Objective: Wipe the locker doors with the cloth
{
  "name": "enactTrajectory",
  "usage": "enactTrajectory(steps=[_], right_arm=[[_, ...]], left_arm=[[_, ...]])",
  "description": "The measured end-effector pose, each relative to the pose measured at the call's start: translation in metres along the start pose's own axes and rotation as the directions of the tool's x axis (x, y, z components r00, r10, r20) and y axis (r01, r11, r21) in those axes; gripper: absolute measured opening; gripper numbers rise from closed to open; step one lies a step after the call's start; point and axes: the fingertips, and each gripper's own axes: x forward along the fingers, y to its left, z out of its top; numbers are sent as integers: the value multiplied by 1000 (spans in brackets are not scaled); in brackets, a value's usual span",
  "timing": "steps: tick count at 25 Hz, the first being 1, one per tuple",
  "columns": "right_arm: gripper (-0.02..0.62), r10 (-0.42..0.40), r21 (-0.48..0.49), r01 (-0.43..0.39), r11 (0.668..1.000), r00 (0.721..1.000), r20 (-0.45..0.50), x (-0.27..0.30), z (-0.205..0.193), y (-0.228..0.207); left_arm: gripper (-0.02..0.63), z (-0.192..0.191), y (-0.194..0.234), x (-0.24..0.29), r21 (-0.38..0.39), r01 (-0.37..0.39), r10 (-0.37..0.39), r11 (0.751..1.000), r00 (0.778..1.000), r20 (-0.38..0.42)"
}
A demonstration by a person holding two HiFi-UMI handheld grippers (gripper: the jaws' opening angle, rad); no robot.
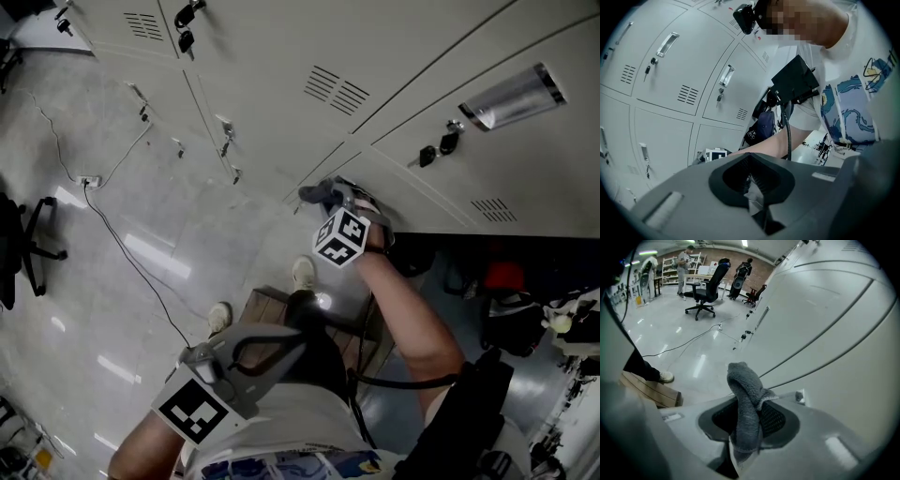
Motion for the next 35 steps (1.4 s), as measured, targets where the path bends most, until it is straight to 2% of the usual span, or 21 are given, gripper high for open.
enactTrajectory(steps=[8,13,19,23,26,30,35], right_arm=[[114,27,-8,-27,1000,1000,-12,18,-9,12],[114,-28,-36,28,999,1000,2,3,-14,16],[114,-28,1,28,1000,999,-43,-7,-54,39],[114,-19,21,20,1000,997,-79,12,-69,44],[114,-24,-8,23,1000,996,-88,37,-68,46],[114,-58,-41,56,998,996,-72,59,-56,46],[114,-82,-47,79,996,995,-54,78,-56,52]], left_arm=[[2,3,5,-7,4,-6,6,1000,1000,-1],[2,6,6,-12,12,2,-2,1000,1000,9],[2,5,3,-9,14,34,-34,999,999,-2],[2,-1,4,-8,7,35,-35,999,999,-30],[2,-5,6,-7,-16,30,-31,999,999,-43],[2,-5,7,-6,-27,38,-39,999,998,-42],[2,-10,16,-9,-48,12,-14,999,999,-47]])
